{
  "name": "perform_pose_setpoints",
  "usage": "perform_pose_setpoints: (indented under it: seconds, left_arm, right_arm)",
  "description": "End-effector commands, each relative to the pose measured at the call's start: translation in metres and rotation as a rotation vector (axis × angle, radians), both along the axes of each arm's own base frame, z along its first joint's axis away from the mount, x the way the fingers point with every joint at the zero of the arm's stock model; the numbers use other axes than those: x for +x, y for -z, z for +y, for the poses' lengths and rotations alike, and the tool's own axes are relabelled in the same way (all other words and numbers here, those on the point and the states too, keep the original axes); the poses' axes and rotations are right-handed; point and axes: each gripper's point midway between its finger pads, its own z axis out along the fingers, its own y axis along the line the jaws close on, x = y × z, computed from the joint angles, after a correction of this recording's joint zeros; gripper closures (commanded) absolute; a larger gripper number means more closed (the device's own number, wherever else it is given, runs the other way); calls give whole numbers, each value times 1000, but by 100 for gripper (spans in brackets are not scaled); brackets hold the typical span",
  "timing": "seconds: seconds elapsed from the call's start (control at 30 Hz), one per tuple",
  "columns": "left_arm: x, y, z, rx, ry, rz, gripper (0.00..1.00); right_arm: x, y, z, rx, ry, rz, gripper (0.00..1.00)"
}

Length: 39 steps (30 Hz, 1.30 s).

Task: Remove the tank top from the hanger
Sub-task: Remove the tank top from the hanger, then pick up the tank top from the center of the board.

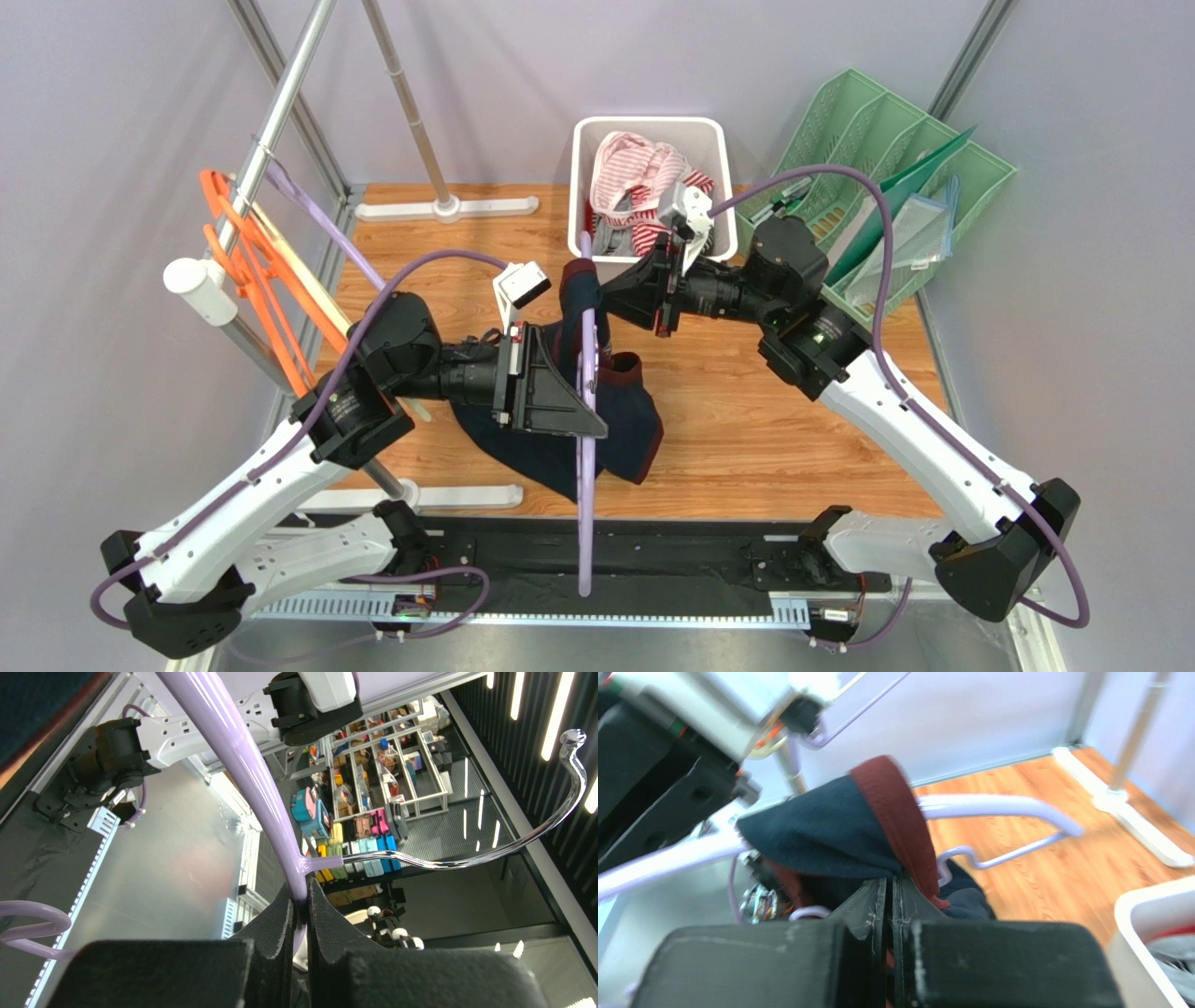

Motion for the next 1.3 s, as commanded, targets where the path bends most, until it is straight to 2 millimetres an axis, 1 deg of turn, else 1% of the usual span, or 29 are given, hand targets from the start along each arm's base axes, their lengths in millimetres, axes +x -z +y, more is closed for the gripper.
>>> perform_pose_setpoints:
  seconds: [0.0, 0.03, 0.1, 0.13, 0.17, 0.27, 0.3, 0.37, 0.4, 0.43, 0.5, 0.53, 0.57, 0.6, 0.63, 0.7, 0.73, 0.8, 0.83, 0.87, 0.93, 1.0, 1.03, 1.07, 1.1, 1.13, 1.17, 1.23, 1.27]
  left_arm:
    - [-7, -10, 6, -48, 8, -60, 100]
    - [-7, -9, 6, -47, 10, -60, 100]
    - [-8, -8, 7, -49, 14, -59, 100]
    - [-8, -7, 6, -48, 18, -58, 100]
    - [-8, -6, 6, -48, 19, -55, 100]
    - [-9, -5, 7, -52, 18, -59, 100]
    - [-10, -7, 9, -56, 19, -63, 100]
    - [-10, -6, 9, -55, 19, -61, 100]
    - [-11, -7, 10, -57, 18, -63, 100]
    - [-11, -8, 10, -59, 18, -64, 100]
    - [-14, -11, 14, -66, 19, -79, 100]
    - [-15, -12, 15, -67, 18, -85, 100]
    - [-17, -14, 17, -67, 23, -91, 100]
    - [-19, -15, 18, -69, 24, -97, 100]
    - [-20, -18, 20, -76, 22, -112, 100]
    - [-22, -20, 23, -76, 22, -120, 100]
    - [-22, -24, 24, -83, 14, -131, 100]
    - [-22, -26, 25, -83, 10, -142, 100]
    - [-23, -32, 27, -92, 9, -153, 100]
    - [-23, -32, 26, -84, 7, -164, 100]
    - [-21, -41, 28, -93, -15, -186, 100]
    - [-16, -44, 25, -92, -27, -201, 100]
    - [-18, -54, 27, -112, -33, -221, 100]
    - [-15, -56, 24, -112, -34, -234, 100]
    - [-14, -59, 23, -116, -36, -243, 100]
    - [-15, -68, 25, -131, -35, -262, 100]
    - [-13, -70, 22, -129, -32, -268, 100]
    - [-14, -81, 23, -148, -26, -300, 100]
    - [-13, -82, 20, -147, -21, -301, 100]
  right_arm:
    - [29, -58, -12, 146, 207, -37, 100]
    - [37, -61, -15, 152, 258, -26, 100]
    - [46, -74, -20, 179, 313, -33, 100]
    - [56, -67, -23, 154, 369, -1, 100]
    - [63, -73, -25, 157, 400, 0, 100]
    - [94, -67, -35, 123, 526, 70, 100]
    - [105, -72, -32, 121, 537, 88, 100]
    - [121, -61, -36, 95, 577, 160, 100]
    - [130, -62, -35, 93, 591, 170, 100]
    - [137, -52, -37, 68, 622, 207, 100]
    - [149, -51, -44, 55, 681, 233, 100]
    - [161, -32, -48, 9, 741, 274, 100]
    - [168, -27, -54, 5, 778, 314, 100]
    - [172, -15, -57, -32, 797, 353, 100]
    - [175, -12, -54, -40, 781, 370, 100]
    - [172, -5, -52, -55, 753, 383, 100]
    - [164, 0, -51, -61, 728, 392, 100]
    - [159, 7, -52, -54, 718, 397, 100]
    - [153, 10, -53, -58, 708, 401, 100]
    - [146, 21, -56, -75, 699, 414, 100]
    - [131, 32, -53, -94, 643, 432, 100]
    - [111, 50, -51, -122, 592, 454, 100]
    - [101, 56, -48, -135, 555, 452, 100]
    - [87, 74, -42, -169, 524, 468, 100]
    - [77, 74, -41, -170, 506, 453, 100]
    - [62, 79, -30, -194, 459, 432, 100]
    - [53, 87, -24, -215, 437, 426, 100]
    - [40, 113, -10, -272, 387, 432, 100]
    - [29, 124, 3, -294, 346, 435, 100]
